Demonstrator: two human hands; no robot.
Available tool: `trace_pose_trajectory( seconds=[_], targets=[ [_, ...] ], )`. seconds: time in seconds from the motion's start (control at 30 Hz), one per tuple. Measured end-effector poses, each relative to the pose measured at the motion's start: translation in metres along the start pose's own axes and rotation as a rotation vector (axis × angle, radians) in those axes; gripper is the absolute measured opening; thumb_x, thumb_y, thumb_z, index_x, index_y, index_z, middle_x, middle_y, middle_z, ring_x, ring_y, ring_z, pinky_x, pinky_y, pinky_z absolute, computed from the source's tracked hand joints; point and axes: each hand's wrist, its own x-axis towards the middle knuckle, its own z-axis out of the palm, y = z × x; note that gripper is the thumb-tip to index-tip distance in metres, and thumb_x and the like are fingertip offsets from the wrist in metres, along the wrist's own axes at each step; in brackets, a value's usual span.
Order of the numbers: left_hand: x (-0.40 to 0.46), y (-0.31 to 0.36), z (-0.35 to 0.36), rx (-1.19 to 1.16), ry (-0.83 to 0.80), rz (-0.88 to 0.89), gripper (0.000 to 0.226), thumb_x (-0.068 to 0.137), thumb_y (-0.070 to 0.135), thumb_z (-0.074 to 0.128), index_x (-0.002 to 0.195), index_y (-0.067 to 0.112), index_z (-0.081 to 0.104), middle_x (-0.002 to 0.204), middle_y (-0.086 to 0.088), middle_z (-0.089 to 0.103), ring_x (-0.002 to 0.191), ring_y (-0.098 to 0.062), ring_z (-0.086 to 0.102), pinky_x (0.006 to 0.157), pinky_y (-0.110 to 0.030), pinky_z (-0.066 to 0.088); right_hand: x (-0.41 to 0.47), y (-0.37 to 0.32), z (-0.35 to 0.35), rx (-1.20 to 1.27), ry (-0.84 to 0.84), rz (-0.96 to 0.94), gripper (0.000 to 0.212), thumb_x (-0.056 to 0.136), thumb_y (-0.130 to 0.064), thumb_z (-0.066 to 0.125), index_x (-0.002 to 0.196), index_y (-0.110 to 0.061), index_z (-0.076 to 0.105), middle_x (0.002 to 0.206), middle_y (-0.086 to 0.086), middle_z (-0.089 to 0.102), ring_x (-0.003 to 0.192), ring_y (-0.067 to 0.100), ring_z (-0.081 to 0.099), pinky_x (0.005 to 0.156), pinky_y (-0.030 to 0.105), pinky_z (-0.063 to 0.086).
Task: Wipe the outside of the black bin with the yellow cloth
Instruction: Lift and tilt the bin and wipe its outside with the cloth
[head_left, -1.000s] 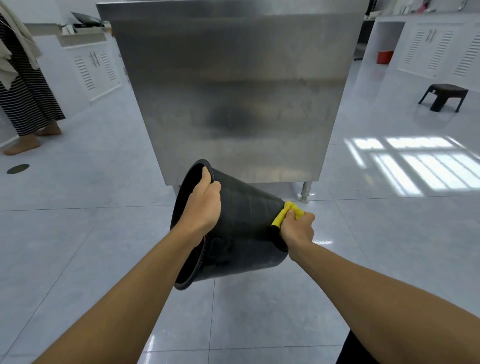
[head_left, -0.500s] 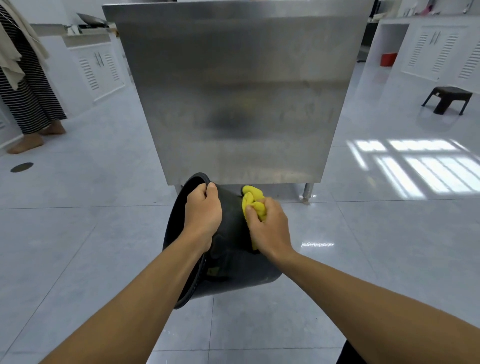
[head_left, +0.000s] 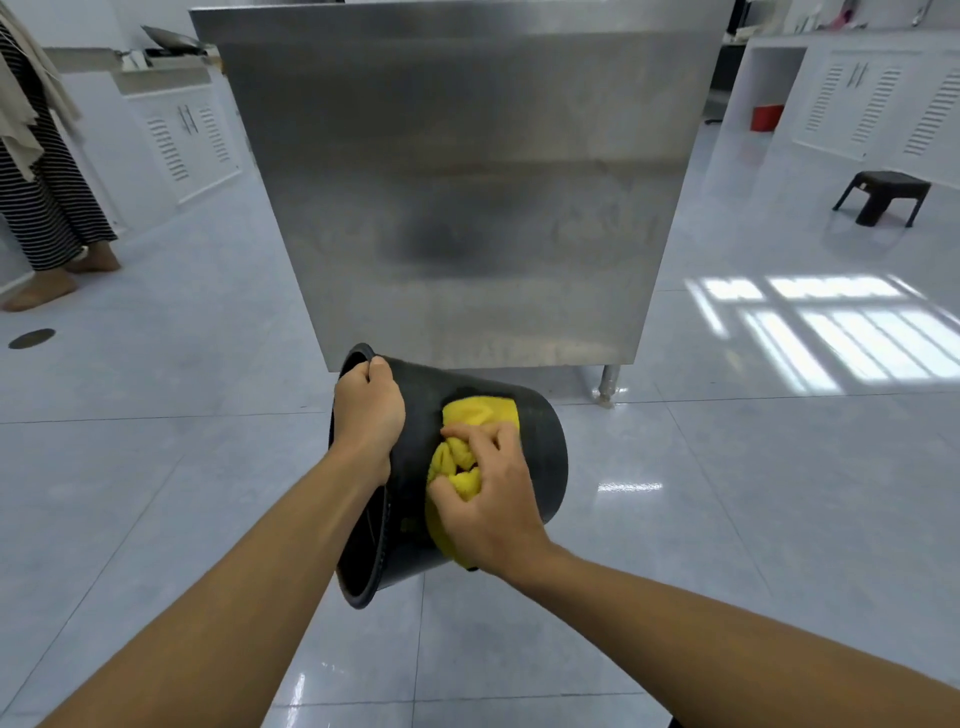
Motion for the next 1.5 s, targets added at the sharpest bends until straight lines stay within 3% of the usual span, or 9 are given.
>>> trace_pose_trajectory(
  seconds=[0.13,0.3,0.47,0.63,0.87,1.07,1.17,1.4,1.5],
  targets=[
    [-0.007,0.001,0.004,-0.032,-0.047,-0.035,0.023,0.102,0.029,0.037,0.089,0.014,0.050,0.084,-0.009,0.046,0.078,-0.025,0.043,0.069,-0.039,0.037,0.016,0.001,-0.002,-0.041,0.083,0.019,0.044,0.088,-0.040,0.059,0.130,-0.028,0.063,0.126,-0.010,0.042,0.118,0.005,0.035,0.100,0.012,0.026],
    [-0.022,-0.005,0.012,-0.031,-0.136,-0.046,0.027,0.102,0.033,0.039,0.083,0.016,0.048,0.077,-0.009,0.042,0.072,-0.024,0.040,0.066,-0.040,0.035,0.043,0.014,-0.015,-0.087,0.069,0.113,0.054,0.098,-0.038,0.047,0.150,-0.027,0.050,0.150,-0.008,0.053,0.139,0.013,0.042,0.118,0.033,0.032],
    [-0.034,-0.007,0.018,-0.006,-0.183,-0.056,0.033,0.101,0.031,0.042,0.070,0.020,0.037,0.062,-0.003,0.032,0.058,-0.018,0.033,0.057,-0.033,0.027,0.051,0.015,-0.030,-0.058,0.036,0.338,0.044,0.105,-0.028,0.044,0.148,-0.025,0.051,0.143,0.006,0.060,0.131,0.030,0.052,0.107,0.038,0.039],
    [-0.029,-0.009,0.016,-0.061,-0.182,-0.154,0.023,0.096,0.039,0.046,0.092,0.020,0.059,0.090,-0.005,0.057,0.077,-0.024,0.051,0.072,-0.041,0.046,0.035,-0.001,-0.017,-0.030,-0.053,0.199,0.057,0.096,-0.032,0.041,0.153,-0.026,0.046,0.153,0.000,0.052,0.140,0.023,0.047,0.115,0.036,0.036],
    [-0.022,-0.005,0.013,-0.045,-0.107,-0.191,0.032,0.104,0.030,0.043,0.087,0.016,0.065,0.097,-0.009,0.071,0.095,-0.025,0.067,0.090,-0.042,0.055,0.005,-0.019,0.010,-0.069,-0.140,-0.196,0.071,0.088,-0.019,0.038,0.159,-0.011,0.033,0.166,0.001,0.031,0.155,0.007,0.020,0.127,0.030,0.012],
    [-0.019,-0.001,0.009,-0.078,-0.028,-0.216,0.030,0.099,0.028,0.044,0.091,0.009,0.064,0.094,-0.013,0.068,0.083,-0.027,0.063,0.084,-0.047,0.057,0.015,0.003,0.005,-0.257,-0.001,-0.362,0.058,0.092,-0.017,0.039,0.148,-0.009,0.052,0.154,0.005,0.052,0.146,0.016,0.042,0.125,0.040,0.025],
    [-0.018,0.000,0.007,-0.078,0.021,-0.221,0.024,0.097,0.028,0.041,0.091,0.012,0.059,0.088,-0.014,0.060,0.076,-0.026,0.057,0.067,-0.040,0.049,0.025,0.021,-0.007,-0.284,0.032,-0.242,0.058,0.091,-0.018,0.038,0.145,-0.013,0.057,0.150,0.003,0.055,0.142,0.015,0.047,0.125,0.038,0.025],
    [-0.018,0.002,0.007,-0.057,0.076,-0.172,0.023,0.103,0.028,0.040,0.090,0.012,0.049,0.085,-0.010,0.049,0.075,-0.023,0.044,0.067,-0.038,0.036,0.045,0.069,-0.046,-0.234,0.097,0.514,0.041,0.105,-0.017,0.035,0.139,-0.020,0.058,0.128,0.011,0.065,0.112,0.033,0.058,0.096,0.039,0.043],
    [-0.020,-0.002,0.011,-0.043,0.092,-0.153,0.029,0.106,0.028,0.039,0.084,0.010,0.045,0.070,-0.004,0.040,0.060,-0.017,0.036,0.059,-0.034,0.031,0.045,0.072,-0.037,-0.170,0.088,0.649,0.037,0.108,-0.018,0.032,0.137,-0.012,0.055,0.124,0.010,0.063,0.101,0.027,0.055,0.095,0.040,0.045]
  ],
)
